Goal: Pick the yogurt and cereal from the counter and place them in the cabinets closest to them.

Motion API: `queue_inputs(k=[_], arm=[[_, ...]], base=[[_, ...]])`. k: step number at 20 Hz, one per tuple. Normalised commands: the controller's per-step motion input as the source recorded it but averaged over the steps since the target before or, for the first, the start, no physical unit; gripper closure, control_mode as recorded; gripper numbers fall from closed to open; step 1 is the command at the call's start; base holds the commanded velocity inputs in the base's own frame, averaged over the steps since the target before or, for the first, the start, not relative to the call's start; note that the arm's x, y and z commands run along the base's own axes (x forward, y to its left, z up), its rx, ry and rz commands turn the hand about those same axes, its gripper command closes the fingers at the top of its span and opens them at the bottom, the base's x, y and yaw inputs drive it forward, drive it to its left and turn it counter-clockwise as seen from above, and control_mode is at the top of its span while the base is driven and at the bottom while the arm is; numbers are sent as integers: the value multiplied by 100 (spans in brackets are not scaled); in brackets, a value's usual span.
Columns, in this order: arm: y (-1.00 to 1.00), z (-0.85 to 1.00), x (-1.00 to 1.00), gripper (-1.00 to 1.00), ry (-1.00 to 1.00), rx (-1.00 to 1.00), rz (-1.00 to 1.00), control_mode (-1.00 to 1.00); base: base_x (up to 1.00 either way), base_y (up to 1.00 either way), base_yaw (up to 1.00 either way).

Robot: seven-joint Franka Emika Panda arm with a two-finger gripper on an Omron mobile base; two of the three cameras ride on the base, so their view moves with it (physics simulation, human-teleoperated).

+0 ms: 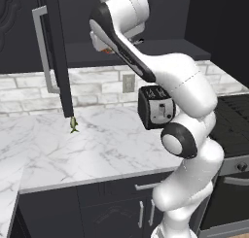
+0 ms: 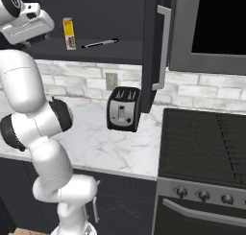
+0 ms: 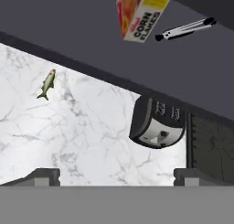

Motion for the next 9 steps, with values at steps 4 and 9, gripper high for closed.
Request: queue_inputs(k=[4,9], arm=[[-22,-95,-96,-100,-1,-9,13,-100],[-36,-80,-100,-100,-14,-2,5,-100]], base=[[0,0,0],[0,0,0]])
